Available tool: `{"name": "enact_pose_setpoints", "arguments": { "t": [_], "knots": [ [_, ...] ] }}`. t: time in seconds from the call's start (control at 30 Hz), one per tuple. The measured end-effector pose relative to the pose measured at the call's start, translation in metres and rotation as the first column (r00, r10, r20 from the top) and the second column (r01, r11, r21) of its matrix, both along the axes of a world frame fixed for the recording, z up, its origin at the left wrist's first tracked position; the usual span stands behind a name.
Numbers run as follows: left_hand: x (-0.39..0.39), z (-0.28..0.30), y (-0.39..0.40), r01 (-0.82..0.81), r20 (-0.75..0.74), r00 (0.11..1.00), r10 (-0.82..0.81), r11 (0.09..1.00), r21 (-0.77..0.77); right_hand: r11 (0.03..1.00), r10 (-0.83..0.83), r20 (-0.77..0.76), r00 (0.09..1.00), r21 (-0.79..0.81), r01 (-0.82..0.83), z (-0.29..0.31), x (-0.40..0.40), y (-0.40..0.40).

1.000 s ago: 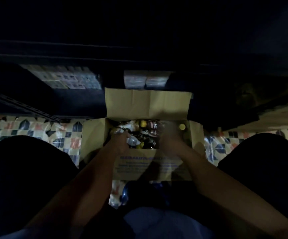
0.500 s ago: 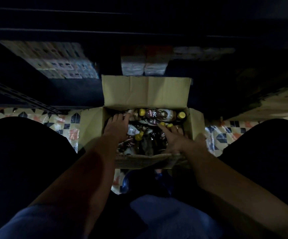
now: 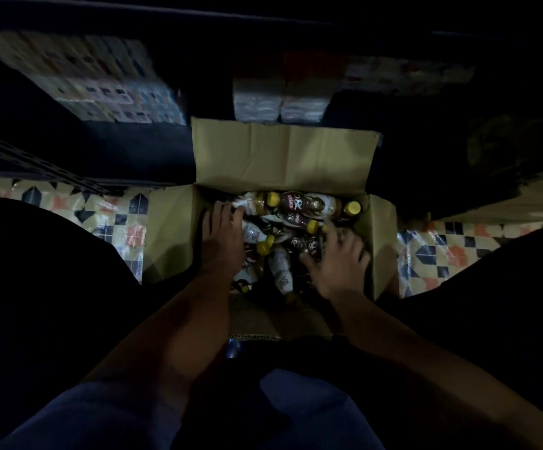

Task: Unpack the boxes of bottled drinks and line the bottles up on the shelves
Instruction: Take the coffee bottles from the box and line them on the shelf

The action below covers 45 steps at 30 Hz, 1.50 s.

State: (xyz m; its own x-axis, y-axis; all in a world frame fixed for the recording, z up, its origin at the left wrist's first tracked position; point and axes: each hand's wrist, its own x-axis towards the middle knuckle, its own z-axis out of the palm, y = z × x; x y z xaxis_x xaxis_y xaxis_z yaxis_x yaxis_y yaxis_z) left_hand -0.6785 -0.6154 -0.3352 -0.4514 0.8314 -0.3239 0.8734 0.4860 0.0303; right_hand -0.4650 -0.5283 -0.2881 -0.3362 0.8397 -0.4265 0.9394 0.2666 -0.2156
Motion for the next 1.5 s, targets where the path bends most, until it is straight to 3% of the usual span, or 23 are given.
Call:
{"name": "enact_pose_setpoints", "arguments": {
  "t": [0.17, 0.3, 0.47, 0.63, 0.7, 0.73, 0.8, 0.87, 1.07, 1.2, 1.5],
  "knots": [
    [-0.002, -0.015, -0.005, 0.009, -0.119, 0.993, 0.004, 0.993, 0.115, 0.954, -0.225, 0.032, 0.974, -0.198, 0.227, -0.02, 0.009, 0.004],
    [-0.002, -0.025, -0.002, 0.058, -0.245, 0.97, -0.006, 0.976, 0.209, 0.949, -0.267, 0.072, 0.961, -0.156, 0.275, -0.028, 0.005, 0.002],
    [-0.002, -0.015, -0.002, 0.017, -0.241, 0.97, -0.022, 1.0, -0.021, 0.925, -0.327, 0.086, 0.941, -0.174, 0.337, -0.027, 0.002, 0.004],
    [0.015, 0.013, -0.002, -0.056, -0.02, 0.998, 0.058, 0.995, 0.08, 0.921, -0.349, 0.075, 0.934, -0.156, 0.357, -0.019, -0.005, 0.005],
    [0.024, 0.023, -0.001, -0.14, 0.153, 0.982, 0.113, 0.974, 0.177, 0.902, -0.4, 0.062, 0.915, -0.151, 0.404, -0.014, -0.01, 0.004],
    [0.03, 0.028, 0.0, -0.266, 0.305, 0.933, 0.191, 0.937, 0.227, 0.88, -0.449, 0.033, 0.893, -0.159, 0.449, -0.011, -0.013, 0.004],
    [0.046, 0.043, 0.008, -0.57, 0.586, 0.725, 0.362, 0.792, 0.216, 0.82, -0.555, -0.066, 0.829, -0.206, 0.533, -0.005, -0.022, 0.004],
    [0.06, 0.056, 0.02, -0.727, 0.722, 0.544, 0.427, 0.67, 0.151, 0.774, -0.626, -0.169, 0.761, -0.247, 0.582, 0.002, -0.032, 0.005],
    [0.067, 0.068, 0.031, -0.767, 0.755, 0.473, 0.453, 0.633, 0.101, 0.822, -0.568, -0.298, 0.768, -0.266, 0.505, 0.028, -0.048, 0.009],
    [0.061, 0.093, 0.026, -0.772, 0.749, 0.461, 0.475, 0.631, 0.075, 0.818, -0.57, -0.385, 0.725, -0.35, 0.457, 0.062, -0.05, 0.017],
    [0.045, 0.269, 0.041, -0.709, 0.799, 0.48, 0.361, 0.696, 0.112, 0.853, -0.511, -0.485, 0.709, -0.387, 0.35, 0.235, -0.043, 0.024]
  ]
}}
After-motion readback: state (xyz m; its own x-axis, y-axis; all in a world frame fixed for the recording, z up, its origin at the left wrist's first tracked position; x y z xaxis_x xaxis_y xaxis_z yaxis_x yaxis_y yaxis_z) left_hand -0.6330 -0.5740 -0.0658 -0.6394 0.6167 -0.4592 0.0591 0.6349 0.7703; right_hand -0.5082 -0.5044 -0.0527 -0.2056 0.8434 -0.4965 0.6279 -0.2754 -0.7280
